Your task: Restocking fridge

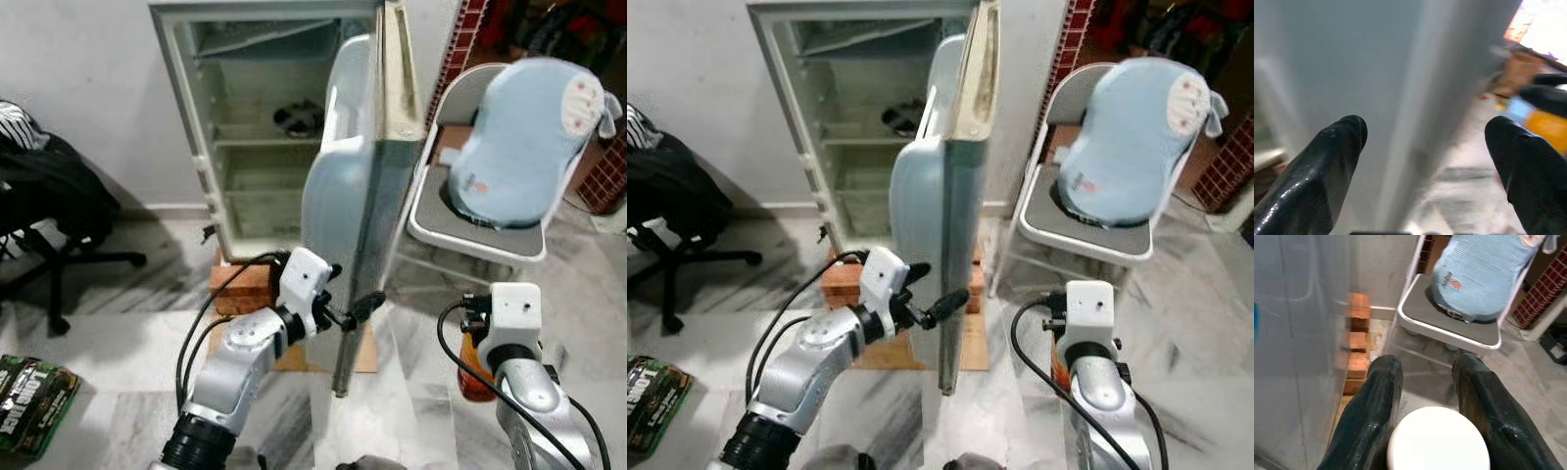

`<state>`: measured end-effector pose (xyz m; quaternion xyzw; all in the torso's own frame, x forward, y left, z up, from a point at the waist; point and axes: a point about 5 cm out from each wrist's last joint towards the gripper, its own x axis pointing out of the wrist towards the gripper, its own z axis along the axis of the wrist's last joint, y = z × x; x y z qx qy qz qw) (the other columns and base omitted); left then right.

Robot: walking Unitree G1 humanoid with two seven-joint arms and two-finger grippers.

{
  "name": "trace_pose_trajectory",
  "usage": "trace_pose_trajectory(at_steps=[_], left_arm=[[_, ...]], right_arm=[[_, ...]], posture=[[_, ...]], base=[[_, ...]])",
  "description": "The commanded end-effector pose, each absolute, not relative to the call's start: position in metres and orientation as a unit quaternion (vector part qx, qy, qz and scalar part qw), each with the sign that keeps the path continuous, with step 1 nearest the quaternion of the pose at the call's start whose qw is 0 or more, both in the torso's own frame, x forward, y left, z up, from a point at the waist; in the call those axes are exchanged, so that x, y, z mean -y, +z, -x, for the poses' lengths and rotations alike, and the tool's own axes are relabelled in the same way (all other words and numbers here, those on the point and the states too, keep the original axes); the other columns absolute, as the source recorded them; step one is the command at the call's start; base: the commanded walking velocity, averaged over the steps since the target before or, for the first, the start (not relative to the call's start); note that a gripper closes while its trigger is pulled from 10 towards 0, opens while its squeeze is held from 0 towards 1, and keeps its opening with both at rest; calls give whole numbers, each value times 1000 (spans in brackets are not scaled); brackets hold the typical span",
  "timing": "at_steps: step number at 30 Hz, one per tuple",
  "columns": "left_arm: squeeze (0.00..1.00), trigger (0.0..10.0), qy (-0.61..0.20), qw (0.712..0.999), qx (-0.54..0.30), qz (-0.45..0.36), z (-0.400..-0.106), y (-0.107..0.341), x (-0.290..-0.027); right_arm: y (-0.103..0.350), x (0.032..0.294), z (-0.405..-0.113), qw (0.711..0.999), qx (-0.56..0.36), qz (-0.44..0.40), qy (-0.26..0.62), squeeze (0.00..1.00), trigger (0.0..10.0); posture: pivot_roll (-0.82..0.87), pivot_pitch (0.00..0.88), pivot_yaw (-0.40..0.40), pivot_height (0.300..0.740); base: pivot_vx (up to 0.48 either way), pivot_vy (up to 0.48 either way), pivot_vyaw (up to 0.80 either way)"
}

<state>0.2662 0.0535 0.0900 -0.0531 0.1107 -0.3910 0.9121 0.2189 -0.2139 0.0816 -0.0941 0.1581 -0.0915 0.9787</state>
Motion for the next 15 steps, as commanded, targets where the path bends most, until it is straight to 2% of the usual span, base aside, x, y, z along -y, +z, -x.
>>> trace_pose_trajectory(at_steps=[1,6,9,13,15], left_arm=[[0,10000,-330,939,-90,43,-272,96,-74],[0,10000,-241,967,-74,33,-272,96,-100],[0,10000,-147,986,-64,54,-264,95,-125],[0,10000,-63,993,-75,68,-251,87,-147],[0,10000,-47,993,-79,70,-248,85,-150]], right_arm=[[88,218,-219,978,-147,107,-105,0,10000],[88,221,-218,976,-149,115,-113,0,10000],[88,221,-219,975,-150,118,-113,0,10000],[87,223,-219,972,-155,129,-119,0,10000],[86,224,-218,970,-159,137,-122,0,10000]], posture=[[-45,34,-27,740],[-37,41,-32,740],[-33,45,-33,740],[-21,52,-37,740],[-17,53,-39,740]], base=[[0,0,0],[0,0,0],[0,0,0],[0,0,0],[0,0,0]])
